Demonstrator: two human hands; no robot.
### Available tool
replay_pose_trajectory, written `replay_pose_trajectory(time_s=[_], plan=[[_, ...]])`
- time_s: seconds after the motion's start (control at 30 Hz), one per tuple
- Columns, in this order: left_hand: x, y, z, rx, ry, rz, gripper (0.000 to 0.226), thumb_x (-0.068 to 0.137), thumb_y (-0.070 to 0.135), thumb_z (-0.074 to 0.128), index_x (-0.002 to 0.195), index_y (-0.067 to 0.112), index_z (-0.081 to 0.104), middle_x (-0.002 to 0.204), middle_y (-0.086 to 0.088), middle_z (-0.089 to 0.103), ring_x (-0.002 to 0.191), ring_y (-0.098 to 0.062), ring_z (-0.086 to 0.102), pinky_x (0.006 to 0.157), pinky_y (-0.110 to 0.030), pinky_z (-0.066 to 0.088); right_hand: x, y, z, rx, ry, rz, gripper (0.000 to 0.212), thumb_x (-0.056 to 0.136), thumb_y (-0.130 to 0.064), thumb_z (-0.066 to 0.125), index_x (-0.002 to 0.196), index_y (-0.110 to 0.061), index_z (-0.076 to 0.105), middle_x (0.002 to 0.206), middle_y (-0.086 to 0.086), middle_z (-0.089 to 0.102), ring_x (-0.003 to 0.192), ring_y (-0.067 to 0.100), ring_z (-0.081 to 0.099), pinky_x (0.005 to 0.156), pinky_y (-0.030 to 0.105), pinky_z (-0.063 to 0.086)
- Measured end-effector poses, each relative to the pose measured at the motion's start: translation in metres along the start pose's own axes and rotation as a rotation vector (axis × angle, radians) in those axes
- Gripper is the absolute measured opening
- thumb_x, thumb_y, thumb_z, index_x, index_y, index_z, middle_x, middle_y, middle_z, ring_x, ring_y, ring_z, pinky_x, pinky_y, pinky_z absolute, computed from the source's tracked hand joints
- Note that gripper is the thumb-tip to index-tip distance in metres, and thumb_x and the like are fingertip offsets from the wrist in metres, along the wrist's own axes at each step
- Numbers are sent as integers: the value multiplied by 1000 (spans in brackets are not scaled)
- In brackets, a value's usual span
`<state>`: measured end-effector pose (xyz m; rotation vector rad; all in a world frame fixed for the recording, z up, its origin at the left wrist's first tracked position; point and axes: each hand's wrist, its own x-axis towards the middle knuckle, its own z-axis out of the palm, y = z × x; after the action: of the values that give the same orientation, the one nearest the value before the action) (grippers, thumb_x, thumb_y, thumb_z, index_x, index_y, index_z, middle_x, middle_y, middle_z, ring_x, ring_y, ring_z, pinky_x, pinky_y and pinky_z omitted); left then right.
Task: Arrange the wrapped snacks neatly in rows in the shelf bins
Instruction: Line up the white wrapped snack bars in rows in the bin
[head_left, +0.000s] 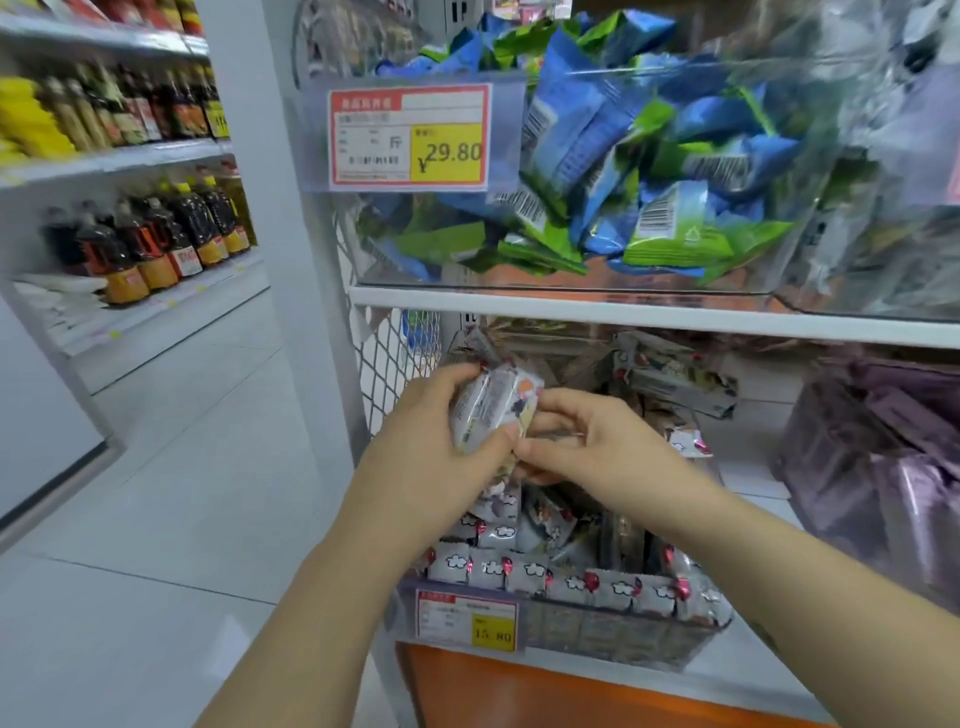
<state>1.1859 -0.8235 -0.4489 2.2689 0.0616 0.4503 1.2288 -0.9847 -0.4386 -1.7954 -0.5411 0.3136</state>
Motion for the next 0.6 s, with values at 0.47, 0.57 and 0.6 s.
replay_pose_trajectory(time_s=[0.47,0.57,0.6], plan=[[10,-5,32,770,-71,74,56,88,61,40,140,44,27,143,-2,24,135,-25,22,111,-45,21,-26,4,-36,-416,15,20,37,89,-18,62,124,-31,55,113,-17,62,87,-8,63,81,9,47],[14,-5,29,784,-203,57,58,89,68,31,143,48,22,152,0,19,142,-24,13,115,-50,18,-44,3,-51,-418,72,-23,30,89,-16,61,103,-43,58,89,-26,63,82,-14,60,66,3,42],[15,-5,28,779,-240,38,61,87,71,28,144,49,20,153,1,19,143,-24,12,115,-50,17,-49,5,-55,-414,99,-33,32,88,-16,62,100,-45,58,89,-26,64,83,-13,61,68,5,43]])
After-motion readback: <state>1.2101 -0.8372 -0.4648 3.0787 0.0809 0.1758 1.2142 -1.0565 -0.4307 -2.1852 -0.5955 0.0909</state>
